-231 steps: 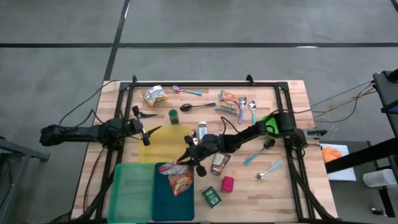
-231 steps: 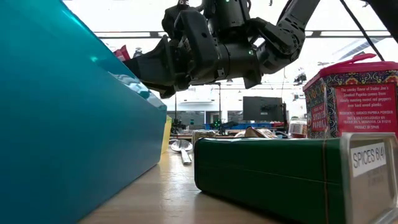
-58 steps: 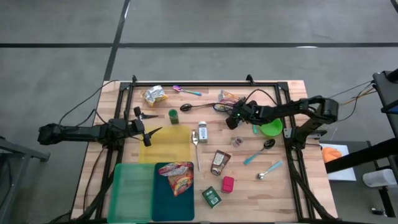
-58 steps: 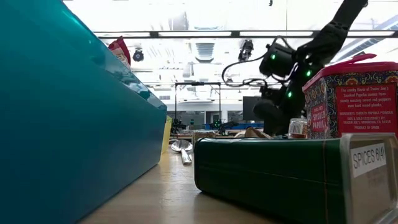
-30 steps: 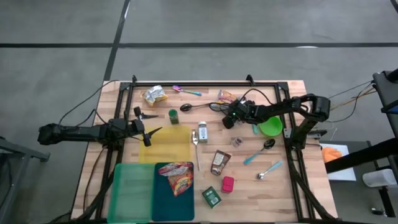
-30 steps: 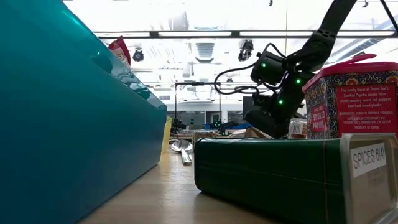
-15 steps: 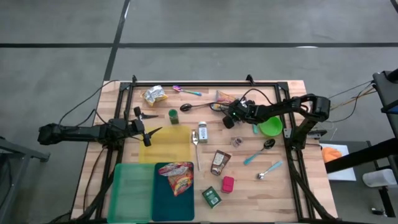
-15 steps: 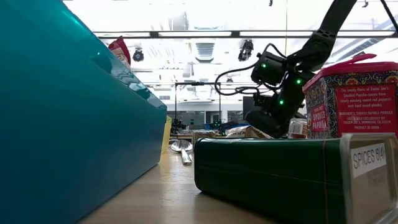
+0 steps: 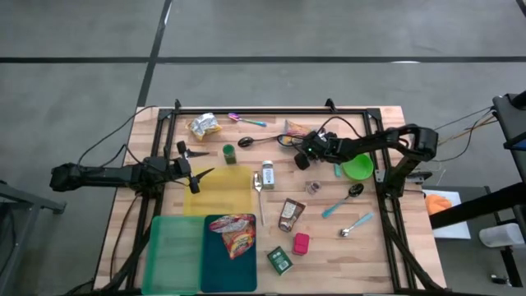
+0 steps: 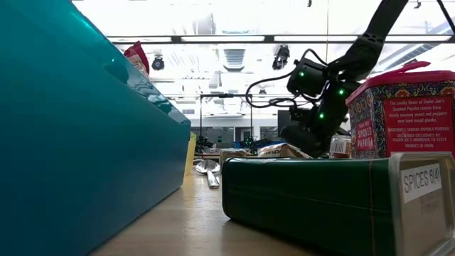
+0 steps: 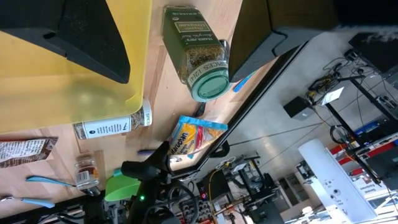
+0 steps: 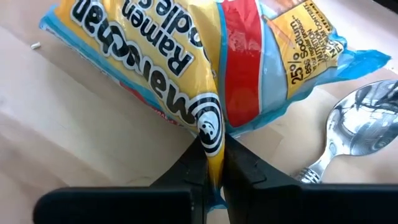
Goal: Pick & Place Food Item
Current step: Put the blue noodle pack into the blue bin
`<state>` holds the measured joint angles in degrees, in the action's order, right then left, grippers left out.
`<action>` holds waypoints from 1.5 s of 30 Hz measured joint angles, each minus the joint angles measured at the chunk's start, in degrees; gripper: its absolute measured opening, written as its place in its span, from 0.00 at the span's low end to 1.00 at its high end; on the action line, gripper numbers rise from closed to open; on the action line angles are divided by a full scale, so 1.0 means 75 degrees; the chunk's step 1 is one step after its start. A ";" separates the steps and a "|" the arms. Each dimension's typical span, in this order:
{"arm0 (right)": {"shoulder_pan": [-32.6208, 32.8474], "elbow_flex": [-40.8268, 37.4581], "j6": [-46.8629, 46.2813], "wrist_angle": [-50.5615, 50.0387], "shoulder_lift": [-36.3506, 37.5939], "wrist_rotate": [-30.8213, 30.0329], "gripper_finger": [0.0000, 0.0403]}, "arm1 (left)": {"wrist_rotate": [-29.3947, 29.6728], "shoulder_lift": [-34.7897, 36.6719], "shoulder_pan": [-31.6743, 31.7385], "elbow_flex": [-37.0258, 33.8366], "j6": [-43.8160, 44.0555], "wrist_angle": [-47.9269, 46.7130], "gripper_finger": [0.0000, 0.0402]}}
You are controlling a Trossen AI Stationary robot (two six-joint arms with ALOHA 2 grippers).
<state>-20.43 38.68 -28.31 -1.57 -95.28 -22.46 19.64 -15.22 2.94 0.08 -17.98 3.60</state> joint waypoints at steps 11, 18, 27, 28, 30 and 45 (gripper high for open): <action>0.0027 0.0000 -0.0001 0.0059 0.0571 0.0289 0.05 | 0.0003 0.0000 -0.0003 0.0000 0.0000 0.0000 0.69; 0.0114 0.0003 0.0001 0.0064 0.1155 0.0284 0.05 | 0.0003 0.0000 -0.0003 0.0000 0.0000 0.0000 0.69; 0.0143 0.0009 0.0028 0.0067 0.1445 0.0280 0.05 | 0.0003 0.0000 -0.0002 0.0000 0.0000 0.0000 0.69; 0.0143 0.0009 0.0033 0.0061 0.1445 0.0281 0.05 | 0.0003 0.0000 -0.0003 0.0000 0.0000 0.0000 0.69; 0.0143 0.0009 0.0057 0.0059 0.1439 0.0280 0.05 | 0.0003 0.0000 0.0000 0.0000 0.0000 0.0000 0.69; 0.0295 0.0017 0.0171 0.0110 0.1468 0.0259 0.04 | 0.0003 0.0001 -0.0001 0.0000 0.0000 0.0000 0.69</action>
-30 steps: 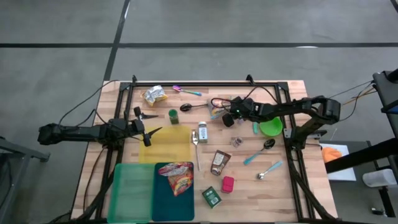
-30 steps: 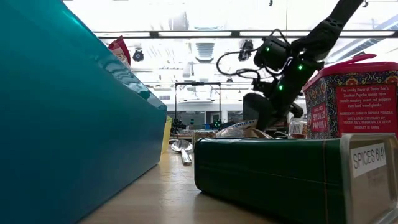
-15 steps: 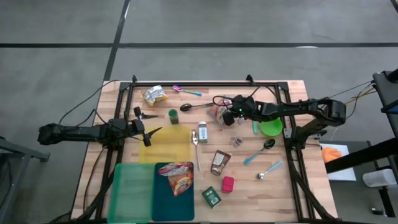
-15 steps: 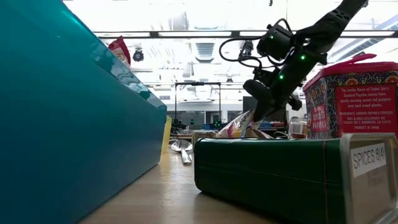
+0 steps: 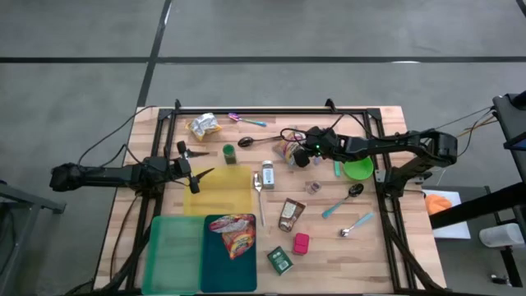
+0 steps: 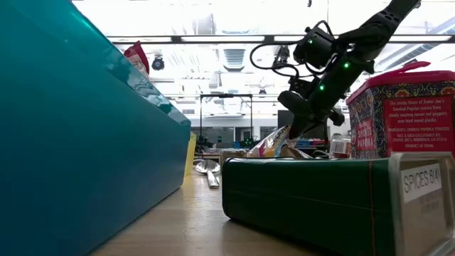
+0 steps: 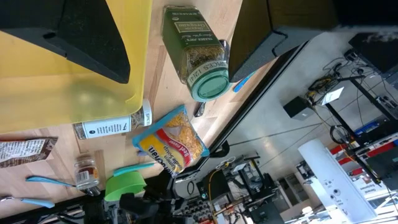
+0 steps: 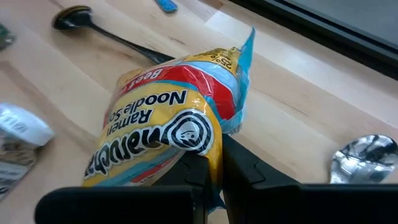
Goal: Pick & Place Food Item
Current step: Put the blue noodle pack into the blue bin
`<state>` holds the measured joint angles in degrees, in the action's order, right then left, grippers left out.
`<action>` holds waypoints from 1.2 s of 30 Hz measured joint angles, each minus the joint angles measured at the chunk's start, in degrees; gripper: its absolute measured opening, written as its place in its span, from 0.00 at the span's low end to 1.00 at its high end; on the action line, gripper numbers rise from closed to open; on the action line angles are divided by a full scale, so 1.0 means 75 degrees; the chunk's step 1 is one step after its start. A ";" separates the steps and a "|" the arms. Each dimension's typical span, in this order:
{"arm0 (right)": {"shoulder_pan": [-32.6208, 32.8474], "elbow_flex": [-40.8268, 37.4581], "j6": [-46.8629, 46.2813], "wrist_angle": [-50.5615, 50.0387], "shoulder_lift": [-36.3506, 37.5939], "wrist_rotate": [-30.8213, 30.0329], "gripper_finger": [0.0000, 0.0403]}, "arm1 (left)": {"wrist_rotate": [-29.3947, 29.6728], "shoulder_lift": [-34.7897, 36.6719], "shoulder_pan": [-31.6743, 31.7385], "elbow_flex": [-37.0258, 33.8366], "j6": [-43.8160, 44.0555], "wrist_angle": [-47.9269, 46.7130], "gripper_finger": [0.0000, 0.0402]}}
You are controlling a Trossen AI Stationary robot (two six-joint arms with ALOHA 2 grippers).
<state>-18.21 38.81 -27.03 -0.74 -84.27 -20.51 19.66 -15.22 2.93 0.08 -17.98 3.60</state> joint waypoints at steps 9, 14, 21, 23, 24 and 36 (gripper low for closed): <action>0.0295 0.0003 0.0141 0.0052 0.0520 -0.0087 0.04 | 0.0000 0.0001 -0.0001 0.0000 0.0000 0.0000 0.69; 0.0503 0.0003 0.0329 0.0253 0.0905 -0.0093 0.04 | 0.0000 0.0002 0.0000 0.0000 0.0000 0.0000 0.69; 0.0873 -0.0003 0.0642 0.0461 0.1388 -0.0092 0.04 | -0.0003 -0.0001 -0.0002 0.0000 0.0000 0.0000 0.69; 0.0981 -0.0005 0.0716 0.0450 0.1510 -0.0090 0.04 | 0.0000 0.0001 -0.0001 0.0000 0.0000 0.0000 0.69; 0.1045 -0.0006 0.0755 0.0468 0.1556 -0.0091 0.04 | -0.0003 -0.0001 -0.0002 0.0000 0.0000 0.0000 0.69; 0.2056 -0.0017 0.1525 0.2086 0.1618 0.0046 0.04 | -0.0003 0.0000 -0.0002 0.0000 0.0000 0.0000 0.69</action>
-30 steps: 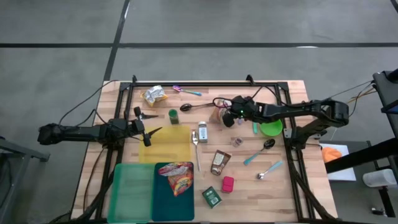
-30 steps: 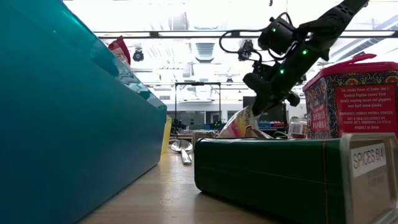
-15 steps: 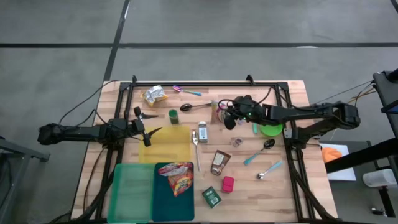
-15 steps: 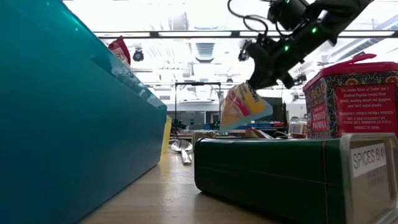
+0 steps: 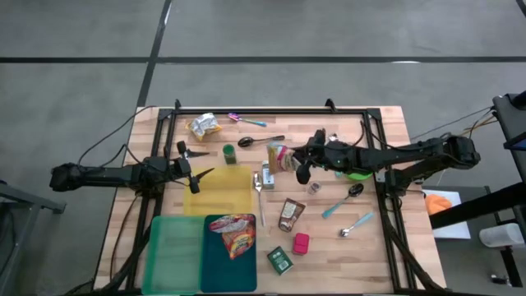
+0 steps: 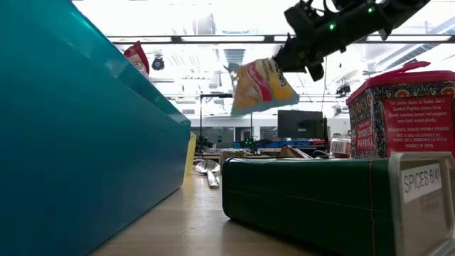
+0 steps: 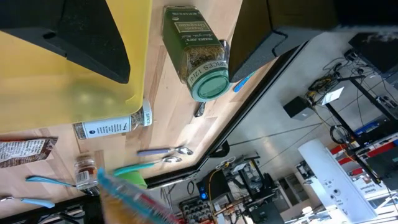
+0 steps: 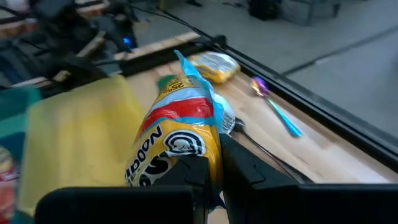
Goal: Pick & Place Food Item
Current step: Put the blue noodle pack into the blue bin
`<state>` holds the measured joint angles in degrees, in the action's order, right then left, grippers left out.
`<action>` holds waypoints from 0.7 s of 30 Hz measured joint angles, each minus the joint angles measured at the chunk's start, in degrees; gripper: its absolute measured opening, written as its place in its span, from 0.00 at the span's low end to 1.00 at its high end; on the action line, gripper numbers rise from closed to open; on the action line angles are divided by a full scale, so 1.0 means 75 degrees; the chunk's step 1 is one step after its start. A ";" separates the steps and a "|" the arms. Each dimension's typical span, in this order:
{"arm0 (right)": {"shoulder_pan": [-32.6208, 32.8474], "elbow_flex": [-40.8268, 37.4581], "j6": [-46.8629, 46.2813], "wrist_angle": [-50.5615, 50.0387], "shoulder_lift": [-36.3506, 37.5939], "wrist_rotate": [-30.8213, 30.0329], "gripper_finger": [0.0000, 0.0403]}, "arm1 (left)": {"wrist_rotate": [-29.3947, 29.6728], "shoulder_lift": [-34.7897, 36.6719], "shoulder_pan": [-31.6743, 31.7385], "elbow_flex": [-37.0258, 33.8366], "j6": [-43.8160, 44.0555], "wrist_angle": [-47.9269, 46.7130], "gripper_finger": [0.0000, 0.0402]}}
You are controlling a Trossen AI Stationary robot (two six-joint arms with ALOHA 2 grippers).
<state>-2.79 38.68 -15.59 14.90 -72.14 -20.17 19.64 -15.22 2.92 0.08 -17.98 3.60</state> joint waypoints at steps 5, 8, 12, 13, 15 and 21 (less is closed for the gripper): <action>0.0314 0.0000 0.0029 0.0506 0.0001 0.0363 0.04 | 0.0002 0.0002 0.0001 0.0000 0.0000 0.0001 0.69; 0.0454 0.0000 0.0031 0.0993 -0.0002 0.0866 0.04 | 0.0000 0.0000 0.0000 0.0000 0.0000 0.0000 0.69; 0.0595 -0.0003 0.0208 0.1606 -0.0047 0.1522 0.04 | 0.0000 0.0000 0.0000 0.0000 0.0000 0.0000 0.69; 0.0626 -0.0002 0.0296 0.1735 -0.0047 0.1671 0.04 | 0.0000 0.0000 0.0003 0.0000 0.0000 0.0000 0.69; 0.0672 -0.0001 0.0409 0.1883 -0.0047 0.1914 0.04 | 0.0003 0.0001 0.0001 0.0000 0.0000 0.0000 0.69; 0.0791 -0.0003 0.0518 0.2147 -0.0050 0.2315 0.04 | 0.0002 0.0002 0.0000 0.0000 0.0000 0.0000 0.69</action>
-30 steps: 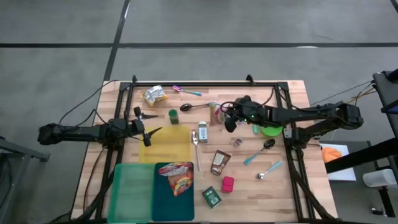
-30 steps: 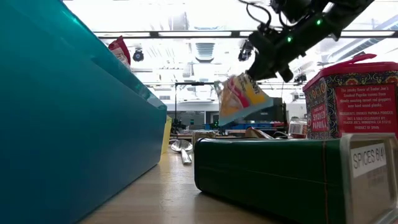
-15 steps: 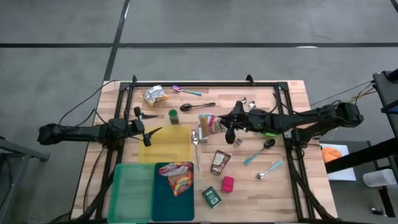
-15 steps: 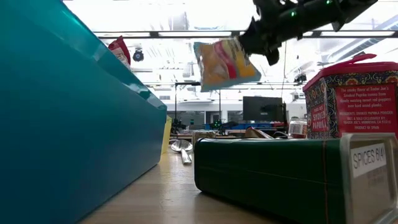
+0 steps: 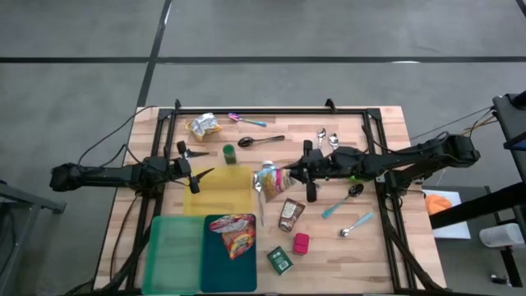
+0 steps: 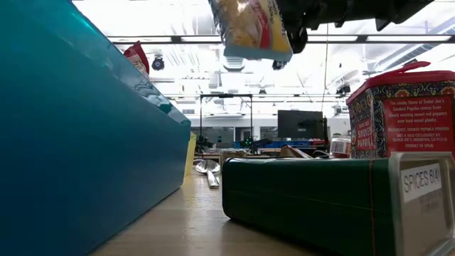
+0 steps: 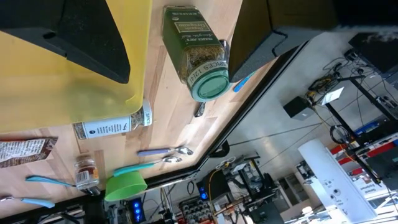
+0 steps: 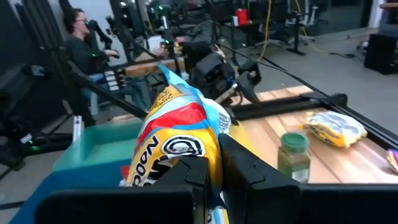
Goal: Pick & Place Food Item
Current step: Put the blue noodle pack into the blue bin
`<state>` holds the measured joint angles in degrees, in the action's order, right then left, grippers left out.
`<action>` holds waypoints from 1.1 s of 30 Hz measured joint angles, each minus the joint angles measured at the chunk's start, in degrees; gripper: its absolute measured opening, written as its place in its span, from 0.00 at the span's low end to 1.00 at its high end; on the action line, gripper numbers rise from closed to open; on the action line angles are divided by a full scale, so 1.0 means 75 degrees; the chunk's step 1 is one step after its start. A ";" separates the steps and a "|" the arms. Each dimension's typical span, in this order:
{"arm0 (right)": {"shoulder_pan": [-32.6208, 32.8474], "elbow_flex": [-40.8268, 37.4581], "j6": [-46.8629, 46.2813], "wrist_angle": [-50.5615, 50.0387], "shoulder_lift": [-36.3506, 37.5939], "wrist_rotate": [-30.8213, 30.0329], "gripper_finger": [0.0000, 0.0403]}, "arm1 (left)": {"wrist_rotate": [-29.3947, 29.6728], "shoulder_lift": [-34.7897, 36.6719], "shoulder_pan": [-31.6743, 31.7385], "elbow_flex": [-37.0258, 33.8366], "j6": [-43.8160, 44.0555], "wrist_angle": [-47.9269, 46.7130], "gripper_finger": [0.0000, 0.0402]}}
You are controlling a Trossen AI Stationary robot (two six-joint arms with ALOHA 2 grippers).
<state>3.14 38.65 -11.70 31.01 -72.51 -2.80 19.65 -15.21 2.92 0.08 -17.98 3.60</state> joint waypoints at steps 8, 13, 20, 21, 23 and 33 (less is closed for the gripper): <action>0.0095 -0.0006 0.0248 0.0669 0.0000 0.1247 0.04 | -0.0002 -0.0002 0.0002 0.0000 -0.0001 0.0000 0.69; 0.0381 -0.0003 0.0250 0.0713 -0.0053 0.1234 0.04 | -0.0001 -0.0002 0.0001 0.0000 0.0000 0.0000 0.69; 0.0868 0.0241 0.0364 0.1522 -0.1101 0.1179 0.04 | -0.0001 -0.0002 0.0000 0.0000 0.0000 0.0000 0.69; 0.0907 0.0389 0.0362 0.1544 -0.1309 0.1175 0.04 | -0.0002 0.0001 0.0002 0.0000 0.0000 0.0000 0.69; 0.0981 0.0649 0.0311 0.1547 -0.1706 0.1165 0.04 | 0.0000 -0.0002 0.0001 0.0000 0.0000 0.0001 0.69; 0.1480 0.2093 0.0157 0.1436 -0.3286 0.1244 0.04 | -0.0005 0.0007 0.0001 0.0000 0.0000 0.0000 0.69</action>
<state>14.24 54.35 -10.52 41.78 -97.15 6.52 19.62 -15.16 2.93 0.08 -17.98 3.60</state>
